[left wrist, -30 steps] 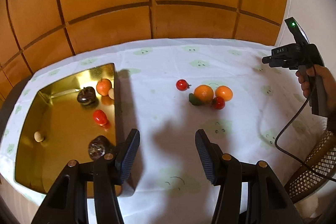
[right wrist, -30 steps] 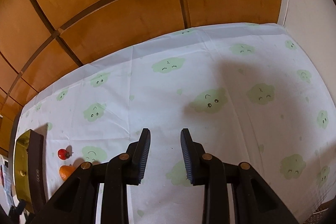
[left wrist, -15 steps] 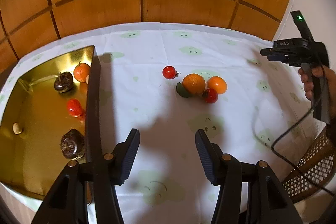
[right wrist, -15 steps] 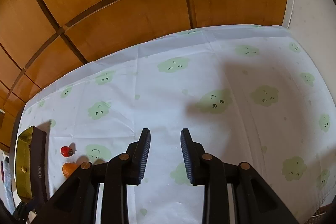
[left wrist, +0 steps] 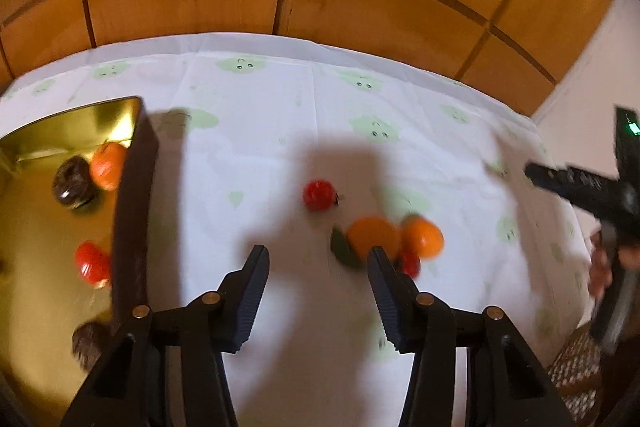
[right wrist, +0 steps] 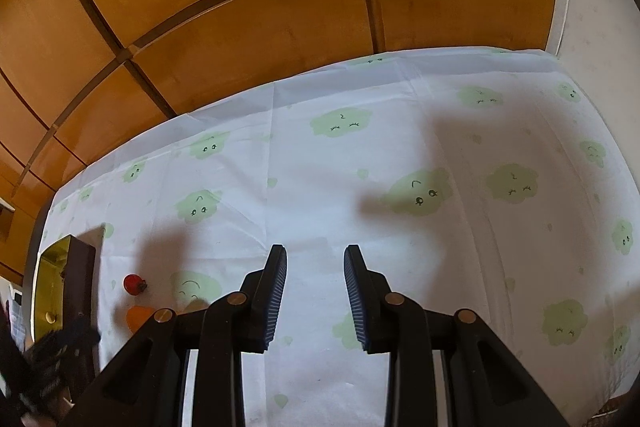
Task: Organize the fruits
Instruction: 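Move the left tool out of the tray to a red tomato on the table, then grasp the red tomato with the left tool while the right tool grasps a mandarin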
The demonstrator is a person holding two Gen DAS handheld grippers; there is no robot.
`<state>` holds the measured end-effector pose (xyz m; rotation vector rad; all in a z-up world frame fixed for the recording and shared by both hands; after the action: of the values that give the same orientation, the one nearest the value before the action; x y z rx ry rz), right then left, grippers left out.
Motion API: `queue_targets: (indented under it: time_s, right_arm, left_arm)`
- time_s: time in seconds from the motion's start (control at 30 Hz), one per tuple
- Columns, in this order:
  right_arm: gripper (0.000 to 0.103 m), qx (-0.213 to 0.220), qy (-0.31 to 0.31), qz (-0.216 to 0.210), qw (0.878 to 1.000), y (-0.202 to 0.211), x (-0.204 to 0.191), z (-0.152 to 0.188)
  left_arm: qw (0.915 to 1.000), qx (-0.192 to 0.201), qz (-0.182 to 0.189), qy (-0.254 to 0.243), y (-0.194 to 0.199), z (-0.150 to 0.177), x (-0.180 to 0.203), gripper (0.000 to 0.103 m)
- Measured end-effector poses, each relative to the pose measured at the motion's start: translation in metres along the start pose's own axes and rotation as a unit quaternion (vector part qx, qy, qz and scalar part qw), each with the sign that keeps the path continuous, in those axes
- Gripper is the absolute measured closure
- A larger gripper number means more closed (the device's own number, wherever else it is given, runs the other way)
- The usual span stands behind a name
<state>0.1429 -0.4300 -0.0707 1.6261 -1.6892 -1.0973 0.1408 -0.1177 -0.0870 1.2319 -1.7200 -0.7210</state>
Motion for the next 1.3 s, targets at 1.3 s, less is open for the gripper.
queue_targets:
  time_s: [1.3]
  right_arm:
    - [0.073,-0.055,0.065,-0.049,0.995,-0.025,-0.034,0.014]
  left_arm:
    - [0.9977,0.009,-0.025,-0.063,-0.005,0.04,-0.005,0.077]
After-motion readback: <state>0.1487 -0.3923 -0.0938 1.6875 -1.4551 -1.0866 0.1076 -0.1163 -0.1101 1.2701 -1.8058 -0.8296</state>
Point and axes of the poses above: each gripper's, at about its wrist camera, not at the fingertips, and y roughly against the way its jaws point, x to its right, z to its underside, the point moved 4 cm from there along -y, roughly the way its jaws point, and after that the axes turned 10 degrees about y, right-handed, at the moved point
